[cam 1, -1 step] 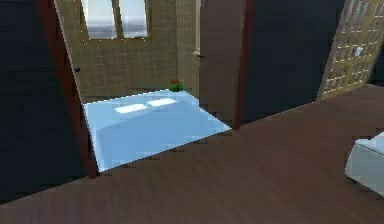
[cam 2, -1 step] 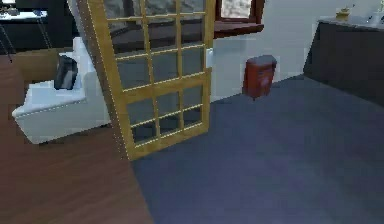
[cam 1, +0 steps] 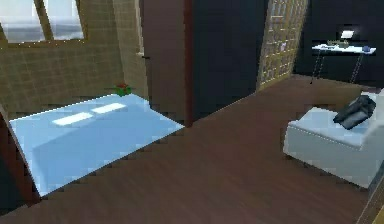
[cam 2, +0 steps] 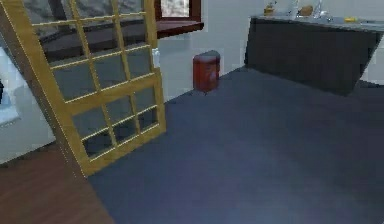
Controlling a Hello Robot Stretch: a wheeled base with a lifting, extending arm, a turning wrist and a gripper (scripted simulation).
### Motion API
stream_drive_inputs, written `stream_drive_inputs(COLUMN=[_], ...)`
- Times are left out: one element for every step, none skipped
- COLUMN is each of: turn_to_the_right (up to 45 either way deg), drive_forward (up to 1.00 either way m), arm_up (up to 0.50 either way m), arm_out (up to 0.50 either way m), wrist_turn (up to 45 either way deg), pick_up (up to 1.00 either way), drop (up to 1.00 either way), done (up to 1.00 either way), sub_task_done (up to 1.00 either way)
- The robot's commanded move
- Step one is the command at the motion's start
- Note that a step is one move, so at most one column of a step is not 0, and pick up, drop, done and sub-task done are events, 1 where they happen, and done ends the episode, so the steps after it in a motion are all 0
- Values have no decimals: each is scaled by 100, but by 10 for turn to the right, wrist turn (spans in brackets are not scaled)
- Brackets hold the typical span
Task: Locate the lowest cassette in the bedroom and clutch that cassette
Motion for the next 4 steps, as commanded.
stream_drive_inputs(turn_to_the_right=[0,-300,0,-30], drive_forward=[10,0,100,0], arm_up=[0,0,0,0], arm_out=[0,0,0,0], wrist_turn=[0,0,0,0], pick_up=[0,0,0,0], drop=[0,0,0,0], done=[0,0,0,0], sub_task_done=[0,0,0,0])
